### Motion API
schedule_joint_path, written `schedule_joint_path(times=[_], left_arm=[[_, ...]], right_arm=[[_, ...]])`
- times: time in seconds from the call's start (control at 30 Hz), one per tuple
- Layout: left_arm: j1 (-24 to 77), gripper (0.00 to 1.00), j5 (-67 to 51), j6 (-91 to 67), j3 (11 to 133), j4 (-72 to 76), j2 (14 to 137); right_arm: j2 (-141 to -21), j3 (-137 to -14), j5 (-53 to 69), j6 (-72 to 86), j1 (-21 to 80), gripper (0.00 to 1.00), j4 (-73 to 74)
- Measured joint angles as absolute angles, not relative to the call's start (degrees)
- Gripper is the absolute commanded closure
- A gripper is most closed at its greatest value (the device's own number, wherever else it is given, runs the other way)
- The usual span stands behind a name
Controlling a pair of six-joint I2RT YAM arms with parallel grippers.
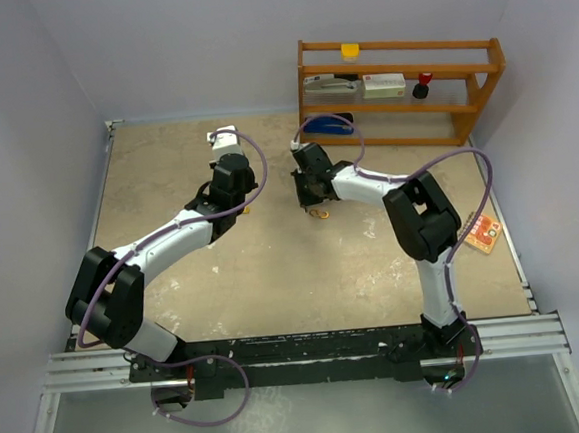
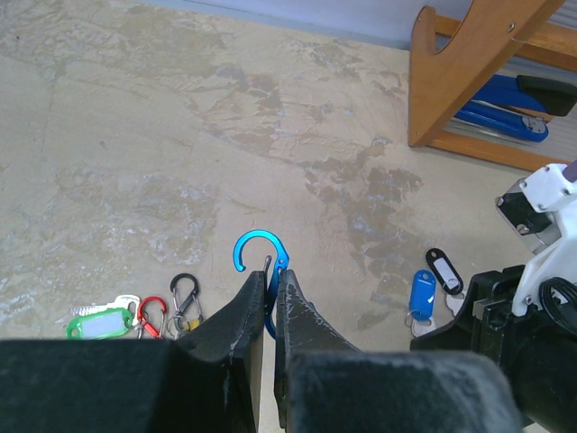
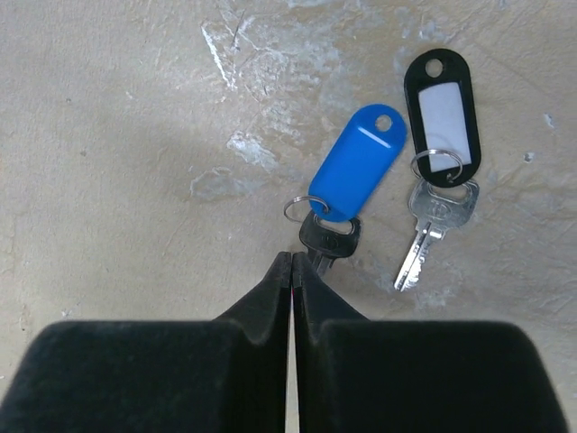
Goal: Put the keys on the keyring
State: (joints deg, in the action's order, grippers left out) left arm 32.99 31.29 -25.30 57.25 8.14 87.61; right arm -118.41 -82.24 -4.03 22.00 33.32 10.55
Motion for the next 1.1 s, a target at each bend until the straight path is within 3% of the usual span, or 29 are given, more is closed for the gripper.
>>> schedule_joint_path(times=[0.2, 0.33, 0.43, 0.6, 1.1], left_arm=[[33.01, 1.0, 31.11, -25.3, 57.25, 8.12, 87.61], [33.01, 1.0, 30.96, -25.32, 57.25, 8.14, 87.61], [32.99, 1.0, 30.79, -25.32, 57.25, 8.14, 87.61], [32.99, 1.0, 30.61, -25.32, 57.25, 8.14, 87.61], [32.99, 1.0, 30.24, -25.28, 57.25, 8.14, 87.61]], right_arm=[[-115.68, -79.99, -5.15, 22.04, 33.32, 0.97, 10.39], [-112.77, -78.43, -5.58, 22.17, 33.32, 0.57, 9.98], [-111.77, -78.41, -5.96, 22.48, 33.32, 0.43, 9.3], [-113.03, -80.31, -6.09, 22.55, 33.34, 0.4, 10.81], [-123.48, -92.51, -6.81, 23.9, 33.39, 0.41, 16.21]])
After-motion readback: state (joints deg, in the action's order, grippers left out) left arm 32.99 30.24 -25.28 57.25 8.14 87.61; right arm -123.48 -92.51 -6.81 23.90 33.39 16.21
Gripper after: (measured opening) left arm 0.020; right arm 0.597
